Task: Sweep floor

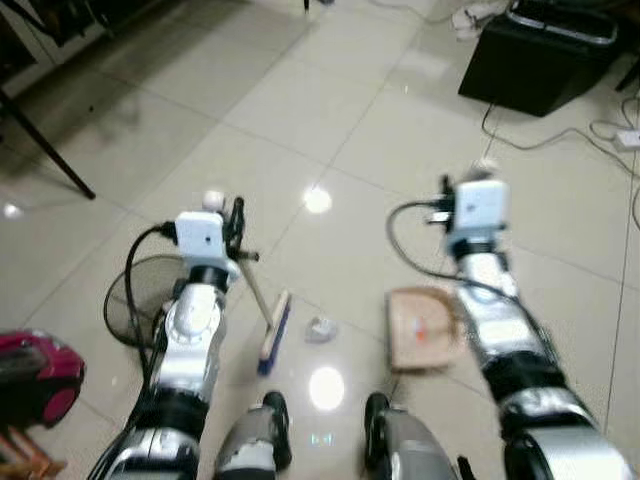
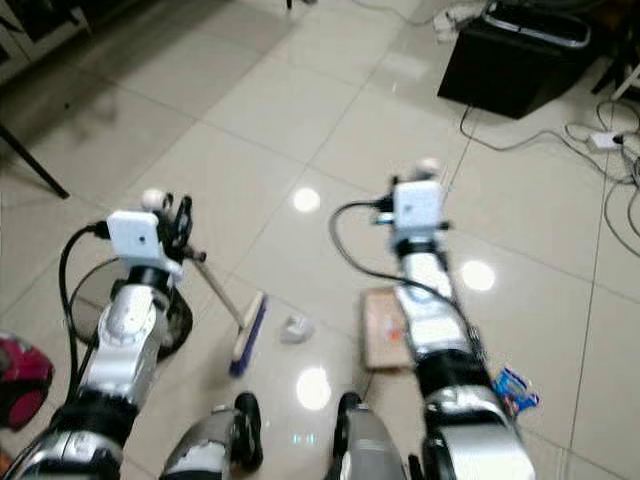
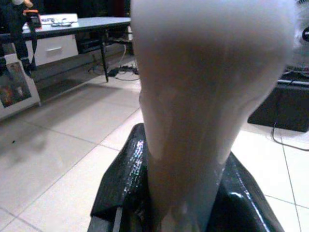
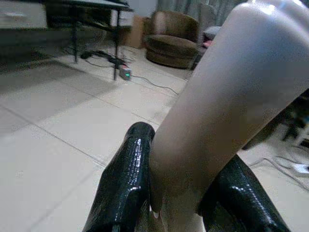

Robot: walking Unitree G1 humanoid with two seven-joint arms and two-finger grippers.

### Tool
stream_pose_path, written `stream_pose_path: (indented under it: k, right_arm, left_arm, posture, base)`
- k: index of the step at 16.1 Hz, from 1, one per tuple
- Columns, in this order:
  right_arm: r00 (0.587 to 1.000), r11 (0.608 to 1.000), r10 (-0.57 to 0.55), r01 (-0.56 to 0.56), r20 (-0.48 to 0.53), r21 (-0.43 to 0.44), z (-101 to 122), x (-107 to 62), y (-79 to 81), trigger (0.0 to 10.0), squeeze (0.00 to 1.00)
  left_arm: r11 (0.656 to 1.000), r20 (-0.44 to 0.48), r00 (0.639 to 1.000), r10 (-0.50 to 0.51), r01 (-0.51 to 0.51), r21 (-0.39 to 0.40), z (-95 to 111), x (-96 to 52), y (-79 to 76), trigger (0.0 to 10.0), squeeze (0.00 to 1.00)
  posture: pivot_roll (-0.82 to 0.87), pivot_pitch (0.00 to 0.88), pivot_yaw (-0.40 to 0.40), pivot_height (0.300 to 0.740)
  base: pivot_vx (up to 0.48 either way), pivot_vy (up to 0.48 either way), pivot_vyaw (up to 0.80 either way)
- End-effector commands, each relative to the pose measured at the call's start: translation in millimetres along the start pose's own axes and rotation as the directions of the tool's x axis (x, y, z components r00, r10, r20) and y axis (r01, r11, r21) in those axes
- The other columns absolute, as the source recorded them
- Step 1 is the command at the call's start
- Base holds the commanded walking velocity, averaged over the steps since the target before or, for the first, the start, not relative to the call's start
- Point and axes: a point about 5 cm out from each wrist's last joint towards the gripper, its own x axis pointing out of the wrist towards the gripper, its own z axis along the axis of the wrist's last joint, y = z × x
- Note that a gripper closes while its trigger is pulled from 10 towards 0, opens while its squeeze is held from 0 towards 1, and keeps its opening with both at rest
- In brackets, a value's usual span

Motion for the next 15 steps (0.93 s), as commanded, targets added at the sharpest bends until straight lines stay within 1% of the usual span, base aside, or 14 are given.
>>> stream_pose_path:
  k: [1, 3, 4, 6, 7, 8, 9, 10, 12, 13, 14, 15]
  right_arm:
    - [1.0, 0.999, 0.007, -0.007, 0.02, 0.034, 1, -0.5, 6.1, 10.0, 0.0]
    - [1.0, 0.998, 0.022, -0.023, 0.009, 0.056, -3, -3.7, 17.5, 10.0, 0.0]
    - [1.0, 0.998, 0.024, -0.024, 0.006, 0.058, -4, -4.6, 19.5, 10.0, 0.0]
    - [0.999, 0.997, 0.016, -0.013, -0.038, 0.077, -13, -9.9, 27.9, 10.0, 0.0]
    - [0.999, 0.997, 0.007, -0.003, -0.052, 0.083, -16, -10.9, 28.3, 10.0, 0.0]
    - [0.998, 0.995, -0.011, 0.017, -0.065, 0.101, -17, -11.1, 27.0, 10.0, 0.0]
    - [0.997, 0.993, -0.021, 0.028, -0.07, 0.11, -18, -11.1, 26.3, 10.0, 0.0]
    - [0.994, 0.985, -0.063, 0.076, -0.084, 0.157, -17, -8.4, 21.4, 10.0, 0.0]
    - [0.992, 0.979, -0.081, 0.097, -0.091, 0.18, -17, -6.3, 20.2, 10.0, 0.0]
    - [0.991, 0.975, -0.094, 0.112, -0.097, 0.194, -16, -4.4, 19.1, 10.0, 0.0]
    - [0.989, 0.97, -0.108, 0.128, -0.103, 0.206, -17, -4.0, 17.4, 10.0, 0.0]
    - [0.987, 0.966, -0.12, 0.14, -0.103, 0.216, -17, -3.7, 15.1, 10.0, 0.0]
  left_arm:
    - [1.0, 0.005, 1.0, -0.011, 0.011, 0.013, -1, 0.4, -1.2, 10.0, 0.0]
    - [1.0, 0.009, 1.0, -0.01, 0.009, 0.018, -1, 4.1, -1.3, 10.0, 0.0]
    - [1.0, 0.008, 1.0, -0.009, 0.009, 0.02, -1, 4.6, -1.5, 10.0, 0.0]
    - [1.0, -0.045, 0.999, 0.008, -0.008, 0.015, -9, 7.0, -6.2, 10.0, 0.0]
    - [1.0, -0.09, 0.996, 0.021, -0.022, -0.011, -14, 7.5, -10.2, 10.0, 0.0]
    - [0.997, -0.119, 0.992, 0.05, -0.057, -0.057, -17, 7.9, -13.1, 10.0, 0.0]
    - [0.994, -0.121, 0.99, 0.066, -0.076, -0.083, -18, 8.2, -14.0, 10.0, 0.0]
    - [0.98, -0.114, 0.992, 0.047, -0.068, -0.185, -14, 11.5, -25.5, 10.0, 0.0]
    - [0.971, -0.113, 0.994, -0.01, -0.017, -0.237, -12, 14.1, -34.5, 10.0, 0.0]
    - [0.956, -0.106, 0.993, -0.059, 0.026, -0.293, -10, 17.0, -42.2, 10.0, 0.0]
    - [0.931, -0.127, 0.989, -0.079, 0.028, -0.364, -9, 18.9, -46.7, 10.0, 0.0]
    - [0.907, -0.122, 0.987, -0.104, 0.044, -0.419, -6, 20.9, -51.3, 10.0, 0.0]
  posture:
    - [0.0, 0.325, 0.012, 0.74]
    - [0.01, 0.32, 0.013, 0.74]
    - [0.01, 0.32, 0.013, 0.74]
    - [0.01, 0.315, 0.015, 0.74]
    - [0.01, 0.315, 0.015, 0.74]
    - [0.01, 0.31, 0.014, 0.74]
    - [0.01, 0.31, 0.014, 0.74]
    - [0.01, 0.305, 0.017, 0.74]
    - [0.01, 0.295, 0.021, 0.74]
    - [0.01, 0.283, 0.023, 0.74]
    - [0.01, 0.273, 0.022, 0.74]
    - [0.02, 0.264, 0.02, 0.74]
  base:
    - [0.0, 0.0, 0.0]
    - [0.0, 0.0, 0.0]
    - [0.0, 0.0, 0.0]
    - [0.0, 0.0, 0.0]
    - [0.0, 0.0, 0.0]
    - [0.0, 0.0, 0.0]
    - [0.0, 0.0, 0.0]
    - [0.0, 0.0, 0.0]
    - [0.0, 0.0, 0.0]
    - [0.0, 0.0, 0.0]
    - [0.0, 0.0, 0.0]
    - [0.0, 0.0, 0.0]
